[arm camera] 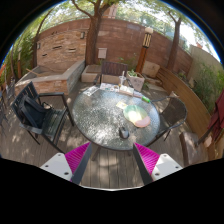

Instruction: Arrange mouse

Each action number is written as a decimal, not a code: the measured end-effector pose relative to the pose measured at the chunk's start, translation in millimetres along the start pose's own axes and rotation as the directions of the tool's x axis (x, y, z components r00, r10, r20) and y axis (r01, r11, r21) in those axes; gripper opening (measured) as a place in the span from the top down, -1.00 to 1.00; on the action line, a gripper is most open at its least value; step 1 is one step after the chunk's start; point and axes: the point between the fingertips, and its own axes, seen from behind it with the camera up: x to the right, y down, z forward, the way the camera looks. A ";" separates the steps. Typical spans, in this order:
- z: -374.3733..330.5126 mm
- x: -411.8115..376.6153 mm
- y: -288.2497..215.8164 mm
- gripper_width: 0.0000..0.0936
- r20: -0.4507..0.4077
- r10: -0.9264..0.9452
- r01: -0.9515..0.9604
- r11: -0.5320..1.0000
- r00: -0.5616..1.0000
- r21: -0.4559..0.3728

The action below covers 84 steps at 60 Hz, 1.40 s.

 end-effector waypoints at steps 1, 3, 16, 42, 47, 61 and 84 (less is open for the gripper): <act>0.3 -0.3 0.6 -0.84 0.002 0.003 -0.003 1.000 1.000 -0.002; 1.8 0.2 2.3 -0.84 0.004 0.007 -0.007 1.000 1.000 -0.006; 40.9 27.2 31.0 -0.85 0.012 0.045 -0.044 0.998 0.999 -0.051; 327.1 84.0 61.1 -0.83 0.084 0.050 -0.054 0.998 0.995 0.040; 360.3 81.4 51.7 -0.79 0.130 0.071 -0.077 0.996 0.989 0.044; 396.6 74.5 46.4 -0.09 0.179 0.017 -0.025 0.999 0.984 0.041; 362.4 50.0 -15.9 0.24 0.277 -0.033 0.009 0.996 0.960 0.088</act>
